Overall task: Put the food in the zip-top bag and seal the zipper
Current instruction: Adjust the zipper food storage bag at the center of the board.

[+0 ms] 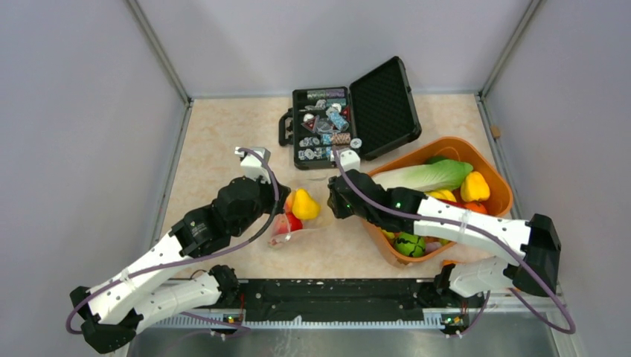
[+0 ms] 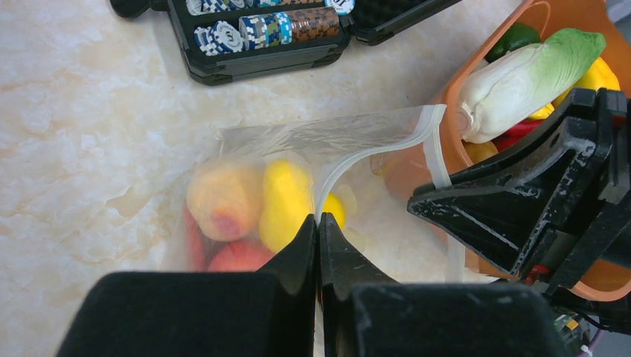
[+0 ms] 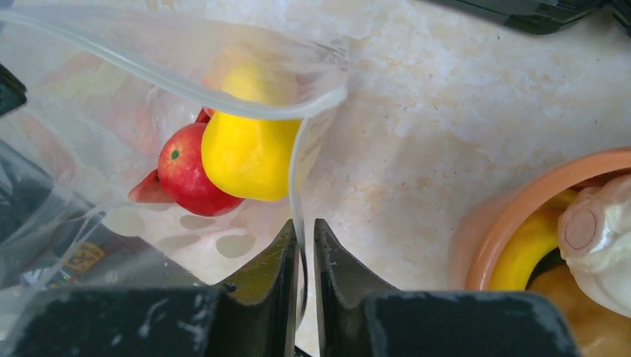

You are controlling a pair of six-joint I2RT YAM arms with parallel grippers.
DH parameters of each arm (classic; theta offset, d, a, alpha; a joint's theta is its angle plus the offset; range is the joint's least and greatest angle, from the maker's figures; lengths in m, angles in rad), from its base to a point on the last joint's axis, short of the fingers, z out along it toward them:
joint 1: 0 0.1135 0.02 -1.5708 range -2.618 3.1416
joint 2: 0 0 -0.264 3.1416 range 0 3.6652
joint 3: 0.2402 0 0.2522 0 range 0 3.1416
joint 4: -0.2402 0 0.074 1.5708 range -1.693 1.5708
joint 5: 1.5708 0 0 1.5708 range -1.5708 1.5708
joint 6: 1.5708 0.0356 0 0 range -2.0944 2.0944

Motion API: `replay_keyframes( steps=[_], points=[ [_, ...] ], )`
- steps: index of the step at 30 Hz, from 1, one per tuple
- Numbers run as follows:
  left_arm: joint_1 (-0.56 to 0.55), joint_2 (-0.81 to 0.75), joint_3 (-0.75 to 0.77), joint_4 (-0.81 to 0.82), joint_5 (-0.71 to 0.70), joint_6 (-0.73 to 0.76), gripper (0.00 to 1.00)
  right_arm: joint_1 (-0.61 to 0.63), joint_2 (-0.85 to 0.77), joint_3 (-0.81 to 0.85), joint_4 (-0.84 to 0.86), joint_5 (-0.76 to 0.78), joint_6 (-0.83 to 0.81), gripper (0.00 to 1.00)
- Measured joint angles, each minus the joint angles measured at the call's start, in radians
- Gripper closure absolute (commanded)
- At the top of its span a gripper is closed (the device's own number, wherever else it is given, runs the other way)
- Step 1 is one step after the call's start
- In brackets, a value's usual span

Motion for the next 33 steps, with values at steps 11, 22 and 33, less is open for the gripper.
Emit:
replay_keyframes(
  steps=[11, 22, 33],
  points=[
    [0.0, 0.0, 0.0, -0.005, 0.001, 0.003, 0.62, 0.0, 0.026, 0.091, 0.076, 0.029, -0.04, 1.0],
    [0.0, 0.071, 0.024, -0.088, -0.004, 0.021, 0.86, 0.0, 0.026, 0.09, 0.097, 0.021, -0.027, 1.0],
    [0.0, 0.029, 0.038, -0.147, -0.063, 0.034, 1.0, 0.0, 0.037, 0.09, 0.126, -0.011, -0.031, 1.0]
  ],
)
